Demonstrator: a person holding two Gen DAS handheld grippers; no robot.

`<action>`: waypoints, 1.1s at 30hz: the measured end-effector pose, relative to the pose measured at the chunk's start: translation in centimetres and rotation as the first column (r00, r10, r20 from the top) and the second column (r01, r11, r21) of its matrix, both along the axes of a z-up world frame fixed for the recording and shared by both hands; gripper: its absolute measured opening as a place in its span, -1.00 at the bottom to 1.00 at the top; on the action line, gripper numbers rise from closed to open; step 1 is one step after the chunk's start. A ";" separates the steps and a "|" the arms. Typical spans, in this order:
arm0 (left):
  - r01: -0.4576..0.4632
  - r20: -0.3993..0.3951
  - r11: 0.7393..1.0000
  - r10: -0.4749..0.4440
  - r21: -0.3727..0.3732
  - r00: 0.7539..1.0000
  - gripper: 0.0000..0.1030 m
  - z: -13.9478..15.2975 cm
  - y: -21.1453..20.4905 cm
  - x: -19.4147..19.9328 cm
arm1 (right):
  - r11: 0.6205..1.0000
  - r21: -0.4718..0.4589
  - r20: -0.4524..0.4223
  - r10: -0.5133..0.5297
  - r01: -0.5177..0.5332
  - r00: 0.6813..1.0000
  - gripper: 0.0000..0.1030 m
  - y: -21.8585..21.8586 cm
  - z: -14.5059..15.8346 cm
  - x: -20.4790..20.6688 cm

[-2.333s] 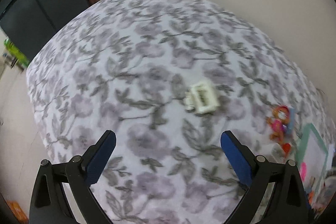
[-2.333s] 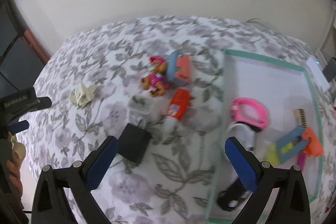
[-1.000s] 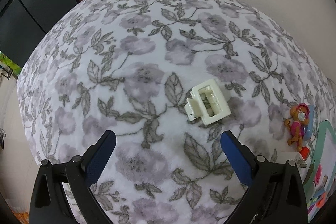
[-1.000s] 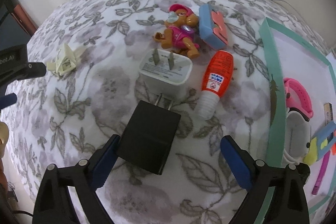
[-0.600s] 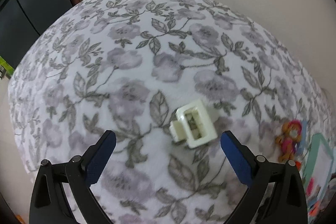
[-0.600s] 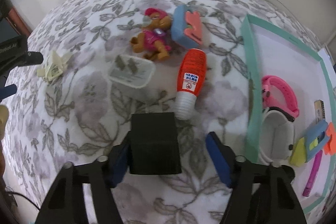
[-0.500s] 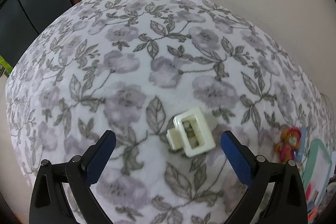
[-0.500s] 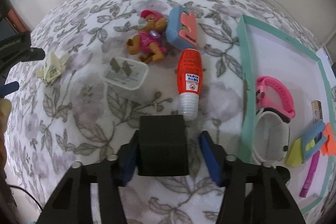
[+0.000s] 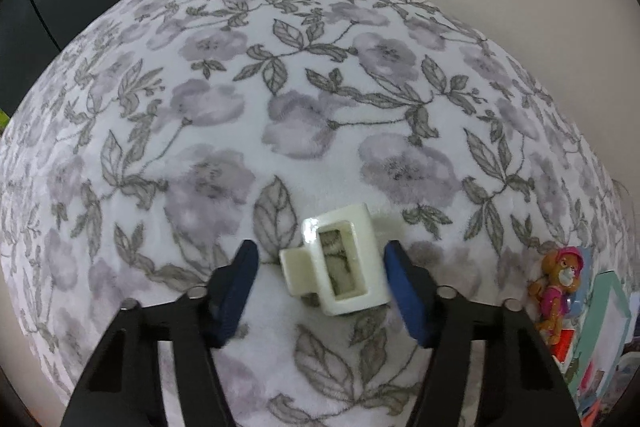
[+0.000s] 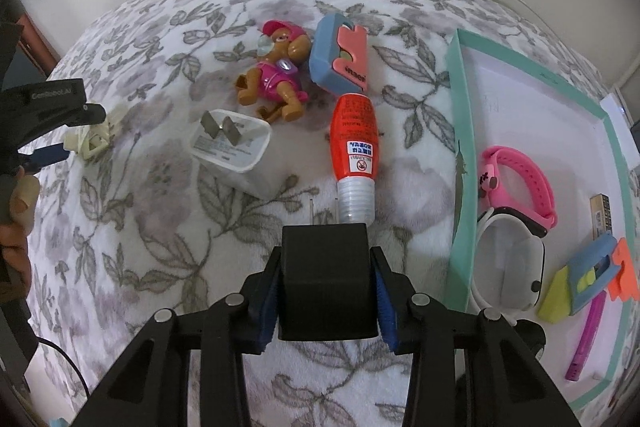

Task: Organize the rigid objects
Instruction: 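Grasp the black charger with the right tool while the left tool grasps the cream hair clip, then carry the charger and hair clip into the tray and open both tools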

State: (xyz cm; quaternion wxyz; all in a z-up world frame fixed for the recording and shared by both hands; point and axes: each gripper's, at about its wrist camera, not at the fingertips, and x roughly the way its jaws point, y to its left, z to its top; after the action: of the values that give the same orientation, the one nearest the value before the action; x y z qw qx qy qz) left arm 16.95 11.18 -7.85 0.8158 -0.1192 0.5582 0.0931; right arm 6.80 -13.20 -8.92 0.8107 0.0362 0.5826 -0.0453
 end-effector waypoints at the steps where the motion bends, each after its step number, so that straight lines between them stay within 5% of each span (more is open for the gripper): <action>1: 0.002 0.001 1.000 -0.002 -0.005 1.000 -0.04 0.0 -0.1 -0.1 | 1.000 0.001 0.000 0.000 0.000 1.000 -0.18 0.2 0.0 -0.1; 13: 0.017 -0.088 1.000 -0.018 -0.004 0.996 -0.05 0.6 -2.5 -3.4 | 1.000 0.018 -0.016 -0.003 0.003 1.000 -0.18 -0.1 0.3 -2.3; 22: 0.023 -0.154 1.000 -0.021 0.013 0.988 -0.05 2.2 -5.2 -7.3 | 0.981 0.184 -0.032 -0.056 0.061 0.998 -0.18 -0.9 1.8 -5.0; 33: 0.042 -0.063 0.999 -0.043 -0.008 0.997 -0.04 6.6 -7.3 -9.5 | 0.944 0.313 0.107 -0.142 0.103 0.984 -0.18 -4.0 8.1 -7.7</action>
State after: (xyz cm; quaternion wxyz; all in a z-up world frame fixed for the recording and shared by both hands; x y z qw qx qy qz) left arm 7.41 3.85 -1.27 0.7992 -0.1071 0.5863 0.0774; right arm -0.90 -17.17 -0.79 0.8265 0.2002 0.5261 -0.0025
